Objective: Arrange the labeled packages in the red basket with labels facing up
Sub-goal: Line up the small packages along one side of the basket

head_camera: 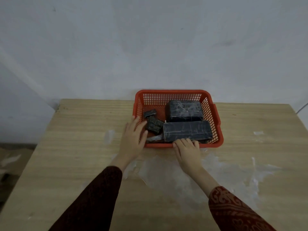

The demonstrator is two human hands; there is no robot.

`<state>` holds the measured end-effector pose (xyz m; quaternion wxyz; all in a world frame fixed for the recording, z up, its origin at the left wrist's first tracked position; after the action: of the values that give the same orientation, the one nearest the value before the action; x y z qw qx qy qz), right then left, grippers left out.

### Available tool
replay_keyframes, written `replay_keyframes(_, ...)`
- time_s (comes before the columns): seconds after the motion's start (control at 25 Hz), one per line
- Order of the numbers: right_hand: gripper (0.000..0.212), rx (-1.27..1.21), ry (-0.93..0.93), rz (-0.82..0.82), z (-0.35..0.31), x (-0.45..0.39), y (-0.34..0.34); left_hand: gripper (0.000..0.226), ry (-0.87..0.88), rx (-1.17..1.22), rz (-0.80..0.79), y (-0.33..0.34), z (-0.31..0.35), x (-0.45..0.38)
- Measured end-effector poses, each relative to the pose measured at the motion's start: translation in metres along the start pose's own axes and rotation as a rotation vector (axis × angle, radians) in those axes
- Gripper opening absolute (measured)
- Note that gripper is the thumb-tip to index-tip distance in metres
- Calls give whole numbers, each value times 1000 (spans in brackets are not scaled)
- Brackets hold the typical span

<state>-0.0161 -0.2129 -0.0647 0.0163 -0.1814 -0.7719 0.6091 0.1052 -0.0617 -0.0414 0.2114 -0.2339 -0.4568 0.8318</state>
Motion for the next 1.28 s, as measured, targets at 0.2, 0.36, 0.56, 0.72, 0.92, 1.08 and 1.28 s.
replay_keyframes(0.2,25,9,17,-137,0,-10,2,49,-248,171,40,6,-30,-55)
replay_keyframes(0.36,19,-224,-26,-296,-7,-42,4,59,-302,274,76,20,-42,-61)
replay_keyframes(0.56,22,-209,-301,-313,-41,-134,19,61,-301,337,141,22,-48,-59)
replay_keyframes(0.72,44,57,-499,-456,-59,-183,74,60,-294,342,157,22,-50,-60)
replay_keyframes(0.92,47,-60,-446,-606,-54,-205,110,60,-297,381,161,23,-54,-59)
replay_keyframes(1.08,33,-170,-343,-562,-44,-223,109,61,-296,385,145,25,-54,-59)
replay_keyframes(1.28,24,-135,-276,-517,-36,-231,109,63,-294,394,134,24,-54,-58)
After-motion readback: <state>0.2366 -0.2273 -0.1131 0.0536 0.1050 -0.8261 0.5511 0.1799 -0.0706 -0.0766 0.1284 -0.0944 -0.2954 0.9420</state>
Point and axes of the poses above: each hand's wrist, its own x-axis away from the middle knuckle, its own y-axis out of the palm, z = x × y, the point moved 10 cm from there along -x, towards the middle knuckle
